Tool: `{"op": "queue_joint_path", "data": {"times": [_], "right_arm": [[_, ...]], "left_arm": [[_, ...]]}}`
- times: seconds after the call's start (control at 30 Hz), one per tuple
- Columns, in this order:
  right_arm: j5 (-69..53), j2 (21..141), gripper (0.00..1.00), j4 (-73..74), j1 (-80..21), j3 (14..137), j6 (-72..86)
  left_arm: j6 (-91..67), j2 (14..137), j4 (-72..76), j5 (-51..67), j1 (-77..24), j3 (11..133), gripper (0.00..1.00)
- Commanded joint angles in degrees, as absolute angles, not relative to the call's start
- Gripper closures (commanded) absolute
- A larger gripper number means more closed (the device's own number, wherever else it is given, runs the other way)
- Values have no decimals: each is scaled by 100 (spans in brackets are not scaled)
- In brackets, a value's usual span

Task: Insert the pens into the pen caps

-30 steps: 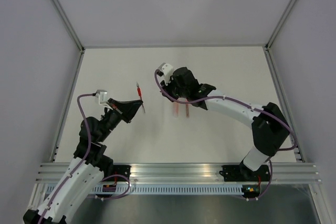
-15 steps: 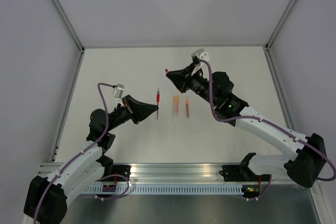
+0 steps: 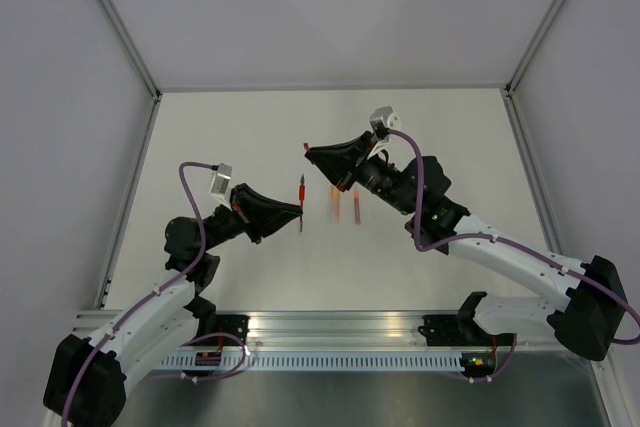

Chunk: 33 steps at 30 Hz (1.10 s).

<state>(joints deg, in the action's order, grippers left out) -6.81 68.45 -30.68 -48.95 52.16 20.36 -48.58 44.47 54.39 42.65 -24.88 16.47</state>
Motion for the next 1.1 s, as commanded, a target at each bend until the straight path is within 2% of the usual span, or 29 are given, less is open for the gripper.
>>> {"op": "queue_joint_path", "data": {"times": [0.0,0.73,1.07], "right_arm": [[-800,6741,100,-3691,-5062,5221,2171],[-685,6610,100,-4553,-5528,4641,2373],[-598,6671,100,-4684,-5546,4764,2408]], "left_arm": [[-4931,4395,5827,4395,-2522,1600,98],[-4781,4017,5502,4184,-2522,1556,98],[-4781,3999,5502,4184,-2522,1556,98]]}}
